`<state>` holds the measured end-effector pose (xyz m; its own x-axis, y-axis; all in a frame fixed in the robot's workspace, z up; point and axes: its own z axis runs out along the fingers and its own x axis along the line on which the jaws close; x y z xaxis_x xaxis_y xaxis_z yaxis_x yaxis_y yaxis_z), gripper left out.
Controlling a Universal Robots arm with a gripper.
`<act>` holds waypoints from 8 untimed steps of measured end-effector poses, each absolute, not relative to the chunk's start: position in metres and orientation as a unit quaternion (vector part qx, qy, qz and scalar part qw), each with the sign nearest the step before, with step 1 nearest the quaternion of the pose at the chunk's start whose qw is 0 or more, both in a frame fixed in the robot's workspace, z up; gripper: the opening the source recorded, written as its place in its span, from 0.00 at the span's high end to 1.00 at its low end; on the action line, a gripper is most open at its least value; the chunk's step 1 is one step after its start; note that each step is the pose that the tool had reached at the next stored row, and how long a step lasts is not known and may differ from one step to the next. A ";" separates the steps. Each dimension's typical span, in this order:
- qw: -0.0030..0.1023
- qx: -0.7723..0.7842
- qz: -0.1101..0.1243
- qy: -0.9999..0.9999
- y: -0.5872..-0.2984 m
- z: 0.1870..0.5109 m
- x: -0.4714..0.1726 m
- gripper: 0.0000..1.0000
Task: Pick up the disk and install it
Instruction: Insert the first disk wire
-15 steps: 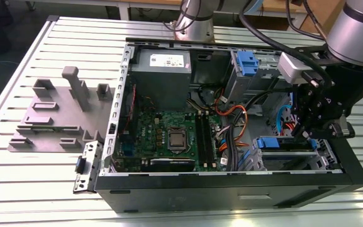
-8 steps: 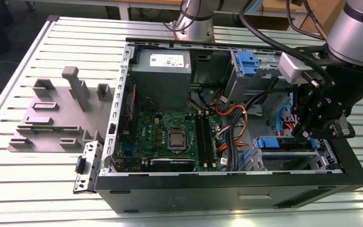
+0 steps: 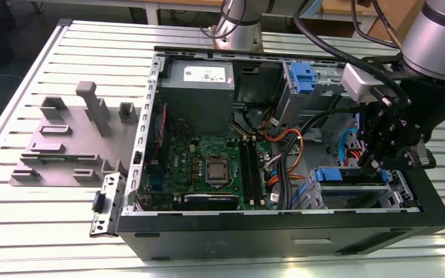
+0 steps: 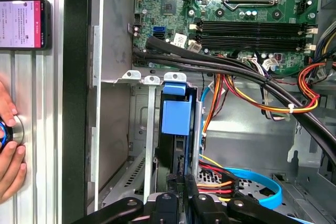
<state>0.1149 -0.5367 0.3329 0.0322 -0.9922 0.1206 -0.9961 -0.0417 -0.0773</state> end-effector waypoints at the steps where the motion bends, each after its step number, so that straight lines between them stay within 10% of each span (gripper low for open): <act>1: 0.014 0.718 0.070 -0.692 -0.537 0.333 0.115 0.83; 8: 0.014 0.716 0.070 -0.694 -0.536 0.333 0.115 0.83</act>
<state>0.1149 -0.5364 0.3330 0.0266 -0.9923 0.1207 -0.9964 -0.0361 -0.0773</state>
